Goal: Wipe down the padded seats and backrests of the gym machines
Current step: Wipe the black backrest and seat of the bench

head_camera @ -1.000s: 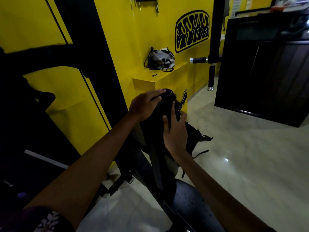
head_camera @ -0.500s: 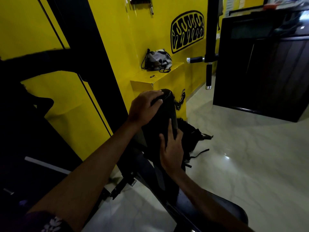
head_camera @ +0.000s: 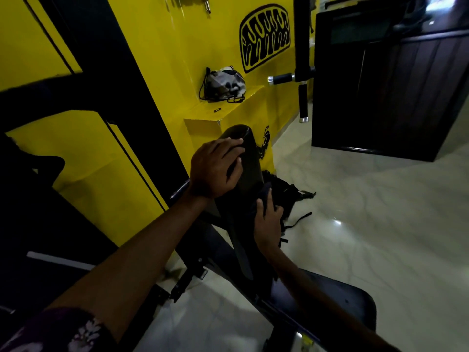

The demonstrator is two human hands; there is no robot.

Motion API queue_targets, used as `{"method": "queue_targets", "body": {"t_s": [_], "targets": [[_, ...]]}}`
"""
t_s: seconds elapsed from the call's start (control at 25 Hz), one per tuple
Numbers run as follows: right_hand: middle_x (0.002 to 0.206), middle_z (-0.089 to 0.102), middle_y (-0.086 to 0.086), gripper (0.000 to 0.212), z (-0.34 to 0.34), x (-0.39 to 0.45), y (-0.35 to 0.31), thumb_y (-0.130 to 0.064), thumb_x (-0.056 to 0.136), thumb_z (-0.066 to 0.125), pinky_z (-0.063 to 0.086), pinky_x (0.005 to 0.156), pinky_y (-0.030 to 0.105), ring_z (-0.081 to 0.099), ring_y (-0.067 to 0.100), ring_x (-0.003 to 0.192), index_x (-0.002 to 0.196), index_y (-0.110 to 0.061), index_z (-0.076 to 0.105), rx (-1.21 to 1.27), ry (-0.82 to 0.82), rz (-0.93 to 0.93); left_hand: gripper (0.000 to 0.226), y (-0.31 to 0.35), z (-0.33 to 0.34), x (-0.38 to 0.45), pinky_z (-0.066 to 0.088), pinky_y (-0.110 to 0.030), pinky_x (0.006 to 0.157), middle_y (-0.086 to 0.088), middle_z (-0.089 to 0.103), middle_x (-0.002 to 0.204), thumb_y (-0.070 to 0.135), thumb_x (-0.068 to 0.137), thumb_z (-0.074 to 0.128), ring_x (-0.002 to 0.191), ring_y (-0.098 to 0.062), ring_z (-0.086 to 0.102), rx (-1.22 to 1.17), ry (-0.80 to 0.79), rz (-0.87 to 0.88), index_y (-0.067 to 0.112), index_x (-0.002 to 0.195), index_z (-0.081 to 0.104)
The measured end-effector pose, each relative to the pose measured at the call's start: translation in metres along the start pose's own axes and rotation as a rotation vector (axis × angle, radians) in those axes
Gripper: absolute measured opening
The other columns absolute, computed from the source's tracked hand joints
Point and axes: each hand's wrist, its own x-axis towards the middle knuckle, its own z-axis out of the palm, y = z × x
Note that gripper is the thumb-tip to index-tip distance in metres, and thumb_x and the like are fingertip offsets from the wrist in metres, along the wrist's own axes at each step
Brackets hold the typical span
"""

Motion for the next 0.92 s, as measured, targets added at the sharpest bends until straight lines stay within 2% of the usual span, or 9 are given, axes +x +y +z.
{"method": "queue_targets", "body": {"t_s": [0.08,0.24,0.36,0.44,0.52,0.6,0.68,0.8,0.92], "targets": [[0.134,0.033,0.012,0.054,0.002,0.002,-0.013,-0.047,0.099,0.03,0.048,0.087,0.037,0.055,0.03,0.107,0.15,-0.036,0.014,-0.038,0.021,-0.002,0.022,-0.002,0.0,0.001,0.048,-0.033,0.078,-0.003,0.069,0.11,0.018,0.087,0.054,0.1,-0.023,0.064,-0.015,0.02,0.003,0.009,0.096,0.072],[0.129,0.037,0.006,0.061,0.012,-0.026,-0.017,-0.063,0.091,0.022,0.054,0.073,0.036,0.055,0.017,0.098,0.148,-0.039,0.02,-0.064,0.125,-0.258,0.02,-0.003,0.003,-0.001,0.048,-0.032,0.077,-0.004,0.07,0.108,0.016,0.086,0.055,0.099,-0.023,0.064,-0.015,0.036,0.033,0.009,0.093,0.073],[0.13,0.038,0.01,0.054,0.013,-0.022,0.012,-0.055,0.096,0.029,0.051,0.083,0.041,0.055,0.027,0.109,0.148,-0.038,0.022,0.007,0.069,-0.022,0.019,-0.002,0.002,0.001,0.049,-0.037,0.078,-0.006,0.069,0.108,0.013,0.087,0.054,0.102,-0.025,0.061,-0.028,0.0,0.04,0.007,0.091,0.072],[0.132,0.037,0.013,0.052,0.01,-0.015,0.008,-0.049,0.098,0.031,0.047,0.092,0.042,0.053,0.032,0.112,0.148,-0.036,0.022,0.037,0.014,0.084,0.022,-0.005,-0.002,-0.004,0.047,-0.04,0.087,-0.008,0.069,0.11,0.013,0.088,0.051,0.107,-0.027,0.058,-0.015,-0.028,0.181,0.005,0.09,0.071],[0.13,0.039,0.012,0.057,0.011,-0.022,-0.003,-0.058,0.095,0.029,0.048,0.091,0.042,0.053,0.027,0.111,0.148,-0.038,0.022,0.004,0.055,-0.052,0.025,-0.007,-0.003,-0.017,0.036,-0.046,0.101,-0.011,0.068,0.111,0.016,0.089,0.049,0.11,-0.03,0.06,0.052,-0.073,0.406,0.005,0.09,0.071],[0.133,0.039,0.009,0.063,0.019,-0.037,0.008,-0.066,0.089,0.021,0.048,0.093,0.041,0.049,0.022,0.116,0.147,-0.042,0.021,-0.029,0.097,-0.163,0.027,-0.003,0.0,-0.031,0.024,-0.052,0.108,-0.012,0.068,0.112,0.02,0.087,0.049,0.114,-0.032,0.059,0.144,-0.136,0.496,0.005,0.092,0.072],[0.137,0.036,0.009,0.057,0.024,-0.045,0.035,-0.061,0.093,0.024,0.045,0.097,0.041,0.045,0.025,0.124,0.147,-0.044,0.018,0.017,0.076,-0.083,0.028,0.007,0.01,-0.042,0.021,-0.055,0.11,-0.011,0.068,0.114,0.023,0.086,0.051,0.117,-0.032,0.058,0.183,-0.183,0.488,0.007,0.095,0.072],[0.135,0.037,0.014,0.051,0.021,-0.032,0.045,-0.045,0.1,0.033,0.04,0.098,0.034,0.044,0.03,0.124,0.148,-0.033,0.022,0.11,-0.01,0.129,0.029,0.017,0.024,-0.048,0.025,-0.05,0.109,-0.008,0.068,0.116,0.025,0.083,0.055,0.114,-0.03,0.06,0.209,-0.157,0.431,0.008,0.095,0.074],[0.135,0.039,0.008,0.065,0.025,-0.033,0.04,-0.067,0.088,0.026,0.045,0.097,0.044,0.046,0.025,0.122,0.147,-0.039,0.024,0.054,-0.003,-0.009,0.024,0.017,0.031,-0.048,0.032,-0.044,0.102,-0.005,0.071,0.109,0.025,0.081,0.058,0.105,-0.025,0.065,0.186,-0.05,0.419,0.01,0.088,0.076]]}}
